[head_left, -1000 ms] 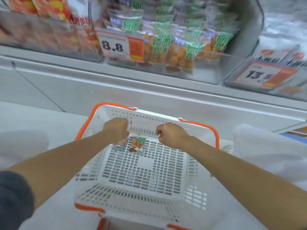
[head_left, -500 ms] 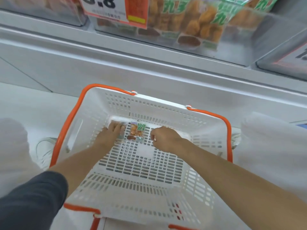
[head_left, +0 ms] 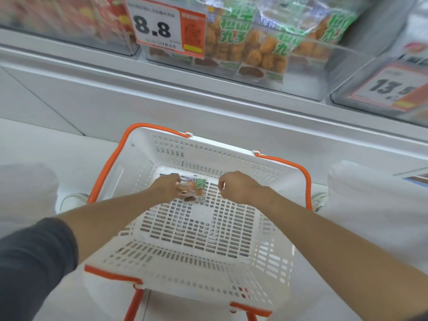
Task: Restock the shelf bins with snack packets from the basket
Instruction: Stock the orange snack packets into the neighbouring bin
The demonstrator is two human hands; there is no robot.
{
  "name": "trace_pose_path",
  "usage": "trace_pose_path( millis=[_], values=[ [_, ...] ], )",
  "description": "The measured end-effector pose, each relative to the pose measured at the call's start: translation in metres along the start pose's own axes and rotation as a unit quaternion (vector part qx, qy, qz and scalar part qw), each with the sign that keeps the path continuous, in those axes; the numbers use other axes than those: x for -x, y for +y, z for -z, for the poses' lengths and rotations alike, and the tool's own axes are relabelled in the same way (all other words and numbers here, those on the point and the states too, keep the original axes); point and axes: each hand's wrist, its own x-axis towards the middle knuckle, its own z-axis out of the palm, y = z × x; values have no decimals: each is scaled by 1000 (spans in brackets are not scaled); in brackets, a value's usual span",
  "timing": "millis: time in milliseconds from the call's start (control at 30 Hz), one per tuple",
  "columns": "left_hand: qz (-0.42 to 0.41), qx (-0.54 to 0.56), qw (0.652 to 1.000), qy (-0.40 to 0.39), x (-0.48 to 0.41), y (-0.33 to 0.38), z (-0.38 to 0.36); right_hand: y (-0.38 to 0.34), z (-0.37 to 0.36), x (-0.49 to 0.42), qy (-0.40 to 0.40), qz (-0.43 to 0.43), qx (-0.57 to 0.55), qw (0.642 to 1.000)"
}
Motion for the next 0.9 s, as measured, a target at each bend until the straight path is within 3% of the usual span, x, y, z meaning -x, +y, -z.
trace_pose_path(
  millis=[100, 200, 267, 333, 433, 533, 667, 800, 900],
  values=[
    [-3, 117, 992, -55, 21, 43, 42, 4, 22, 12, 15, 2, -17, 1000],
    [1, 239, 962, -131, 55, 78, 90, 3, 48, 31, 37, 19, -64, 997],
    [0, 312, 934, -173, 80, 94, 117, -6, 67, 54, 14, 36, -179, 983],
    [-12, 386, 903, -186, 102, 105, 136, -16, 79, 75, 3, 75, -319, 945],
    [-33, 470, 876, -105, 129, 123, 151, -33, 87, 92, 102, 101, -350, 926],
    [-120, 374, 919, 17, 138, 147, 153, -45, 94, 100, 192, 69, -375, 904],
    [-170, 358, 902, 170, 132, 157, 153, -57, 102, 101, 269, 79, -384, 880],
    [-159, 315, 899, 258, 121, 152, 159, -65, 107, 99, 242, 108, -442, 857],
    [-212, 299, 886, 285, 117, 152, 162, -54, 123, 101, 176, 135, -409, 885]
  ],
)
